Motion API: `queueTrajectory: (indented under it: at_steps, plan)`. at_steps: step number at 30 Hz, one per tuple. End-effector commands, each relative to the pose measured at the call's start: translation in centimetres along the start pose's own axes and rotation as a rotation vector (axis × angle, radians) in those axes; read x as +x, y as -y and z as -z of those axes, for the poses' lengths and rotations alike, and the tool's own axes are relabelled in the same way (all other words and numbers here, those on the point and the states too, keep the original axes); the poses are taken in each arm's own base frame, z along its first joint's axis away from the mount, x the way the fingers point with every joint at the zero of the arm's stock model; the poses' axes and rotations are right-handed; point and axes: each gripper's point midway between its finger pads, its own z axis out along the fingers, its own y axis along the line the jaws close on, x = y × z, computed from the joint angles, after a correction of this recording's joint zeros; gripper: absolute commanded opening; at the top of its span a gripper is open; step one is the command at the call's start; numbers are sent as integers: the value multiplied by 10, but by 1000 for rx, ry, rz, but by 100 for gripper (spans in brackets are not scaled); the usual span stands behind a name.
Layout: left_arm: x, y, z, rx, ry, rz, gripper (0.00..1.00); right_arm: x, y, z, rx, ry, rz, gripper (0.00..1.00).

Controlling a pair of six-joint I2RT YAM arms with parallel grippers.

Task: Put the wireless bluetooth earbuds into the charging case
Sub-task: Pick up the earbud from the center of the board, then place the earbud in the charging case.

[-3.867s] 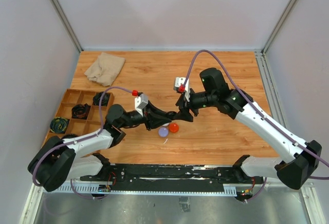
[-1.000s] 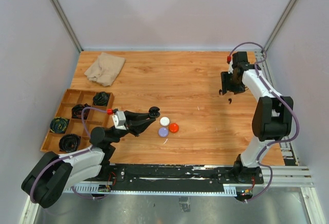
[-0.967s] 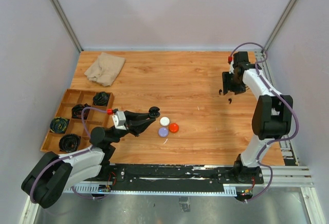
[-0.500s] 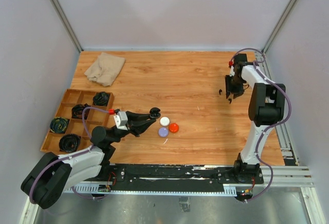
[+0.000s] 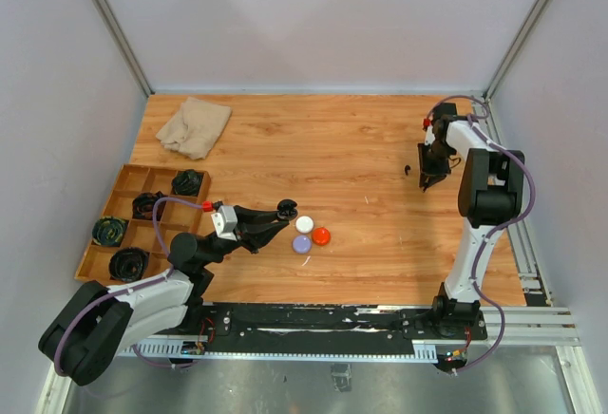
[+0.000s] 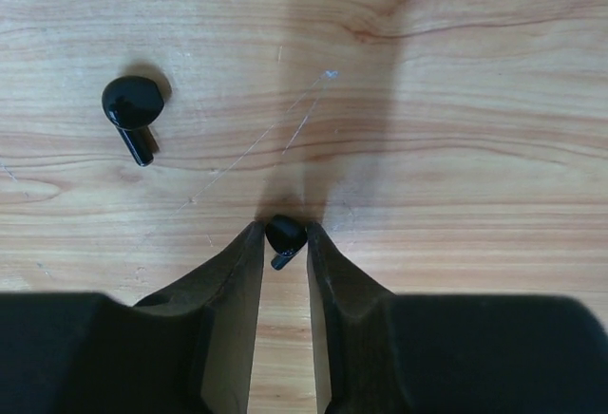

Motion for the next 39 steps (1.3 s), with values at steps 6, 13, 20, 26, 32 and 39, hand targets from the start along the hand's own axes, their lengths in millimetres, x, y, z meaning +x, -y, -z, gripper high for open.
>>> queueTrajectory:
  at_steps: [6,13,20,26,32,39]
  plan:
    - [-4,0,-2,5,13,-18,0,40,-22,4,-56,-68,24,21]
    - [-6,1,-2,3,22,-15,0,59,-58,16,-91,-33,100,16]
    - [-10,-4,1,-33,46,-14,0,65,-103,36,-136,67,203,14]
    - [-15,-9,4,-78,80,-7,0,63,-147,71,-182,217,306,12]
    - [-21,-15,10,-129,123,5,0,66,-191,116,-241,408,426,12]
    - [-24,-20,10,-156,148,13,0,75,-236,183,-388,669,564,10]
